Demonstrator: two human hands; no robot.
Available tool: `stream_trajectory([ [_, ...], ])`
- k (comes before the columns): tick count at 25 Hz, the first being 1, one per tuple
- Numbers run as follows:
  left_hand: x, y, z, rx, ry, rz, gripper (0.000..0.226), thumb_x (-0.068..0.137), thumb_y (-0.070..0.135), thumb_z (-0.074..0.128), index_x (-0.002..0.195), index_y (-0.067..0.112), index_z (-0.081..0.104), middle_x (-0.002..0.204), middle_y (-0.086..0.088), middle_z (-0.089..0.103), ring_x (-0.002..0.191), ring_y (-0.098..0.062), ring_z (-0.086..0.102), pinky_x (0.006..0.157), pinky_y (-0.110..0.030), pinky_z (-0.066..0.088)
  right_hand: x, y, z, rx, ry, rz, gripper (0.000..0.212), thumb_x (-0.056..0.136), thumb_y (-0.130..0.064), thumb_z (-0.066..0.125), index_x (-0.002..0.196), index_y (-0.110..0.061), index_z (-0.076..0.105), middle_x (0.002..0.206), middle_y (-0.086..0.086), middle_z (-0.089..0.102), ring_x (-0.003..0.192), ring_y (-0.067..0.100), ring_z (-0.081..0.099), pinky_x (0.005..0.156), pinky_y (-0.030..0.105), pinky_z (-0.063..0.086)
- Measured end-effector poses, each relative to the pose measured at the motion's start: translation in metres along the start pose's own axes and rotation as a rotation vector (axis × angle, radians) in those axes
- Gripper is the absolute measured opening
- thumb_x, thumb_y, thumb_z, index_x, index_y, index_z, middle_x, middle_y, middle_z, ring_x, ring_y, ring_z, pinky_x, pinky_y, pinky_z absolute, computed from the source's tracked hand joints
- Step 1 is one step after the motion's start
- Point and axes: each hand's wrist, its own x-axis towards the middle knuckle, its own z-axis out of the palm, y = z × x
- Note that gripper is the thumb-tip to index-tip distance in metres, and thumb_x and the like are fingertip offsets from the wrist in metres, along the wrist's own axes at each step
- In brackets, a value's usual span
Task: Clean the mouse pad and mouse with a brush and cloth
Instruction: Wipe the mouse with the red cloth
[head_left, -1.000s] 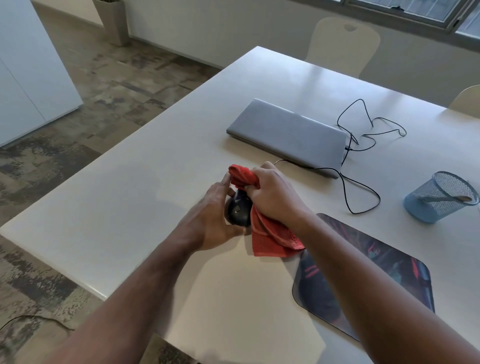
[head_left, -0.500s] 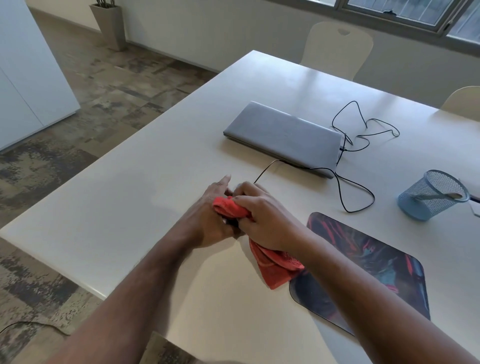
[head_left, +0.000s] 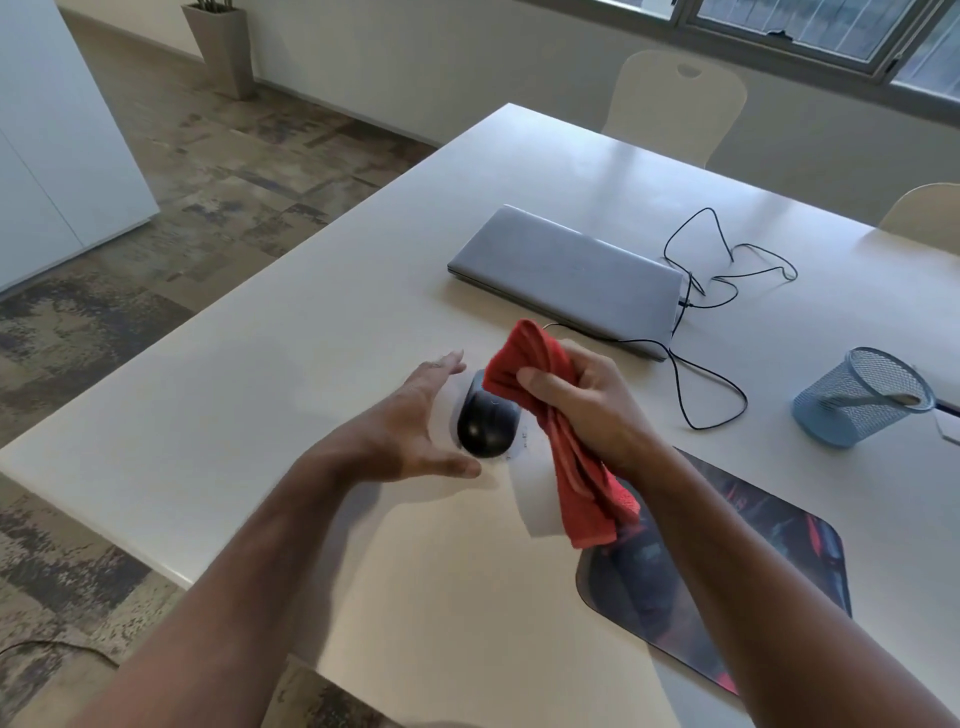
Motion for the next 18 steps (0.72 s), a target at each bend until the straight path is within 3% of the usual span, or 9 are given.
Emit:
stream_trajectory([
  [2,-0.001,0.0,-0.004,-0.06,-0.034,-0.009,0.128,0.067,0.046,0.09,0.16,0.025,0.005,0.161,0.019,0.019,0.143,0.005,0.018,0.118,-0.022,0.02,0.002,0.002,0.01,-0.173,-0.062,-0.023,0.018,0.095,-0.055,0.063,0.095,-0.044,0.076,0.1,-0.001,0.064,0.083,0.005,0.065,0.08,0.026,0.05],
  [4,0.001,0.002,-0.005,-0.082,-0.049,-0.012,0.123,0.071,0.039,0.089,0.16,0.025,0.006,0.163,0.017,0.018,0.148,0.0,0.018,0.122,-0.033,0.02,0.001,0.004,0.024,-0.293,-0.119,-0.037,0.033,0.1,-0.057,0.052,0.106,-0.037,0.077,0.107,-0.011,0.059,0.096,0.006,0.063,0.087,0.028,0.049],
  [6,0.004,0.003,-0.004,-0.073,-0.047,-0.015,0.121,0.073,0.034,0.088,0.16,0.025,0.005,0.164,0.011,0.02,0.149,-0.006,0.02,0.122,-0.034,0.022,-0.001,0.008,0.029,-0.401,-0.137,-0.121,0.03,0.102,-0.046,0.056,0.11,-0.026,0.077,0.111,-0.014,0.058,0.104,0.009,0.06,0.09,0.029,0.048],
  [9,0.009,0.003,-0.005,-0.074,-0.073,-0.025,0.124,0.072,0.034,0.089,0.16,0.025,0.002,0.163,0.011,0.023,0.145,-0.005,0.027,0.116,-0.021,0.027,-0.007,0.013,0.022,-0.497,-0.198,-0.312,0.021,0.095,-0.021,0.069,0.114,-0.021,0.079,0.119,-0.008,0.061,0.116,0.018,0.057,0.098,0.03,0.048],
  [13,0.012,0.003,-0.005,-0.037,-0.101,0.005,0.128,0.069,0.035,0.091,0.16,0.02,0.003,0.163,0.011,0.021,0.146,-0.001,0.024,0.118,-0.019,0.022,-0.022,0.013,0.009,-0.52,-0.278,-0.391,0.037,0.081,0.003,0.075,0.111,-0.019,0.083,0.121,-0.002,0.067,0.118,0.024,0.061,0.101,0.035,0.051],
  [18,0.013,0.005,-0.006,0.013,-0.113,0.022,0.128,0.068,0.045,0.089,0.16,0.019,0.005,0.163,0.007,0.023,0.147,-0.005,0.023,0.122,-0.028,0.02,-0.035,0.009,0.003,-0.506,-0.23,-0.338,0.038,0.078,0.005,0.077,0.105,-0.019,0.085,0.118,-0.005,0.069,0.11,0.01,0.066,0.095,0.014,0.047],
])
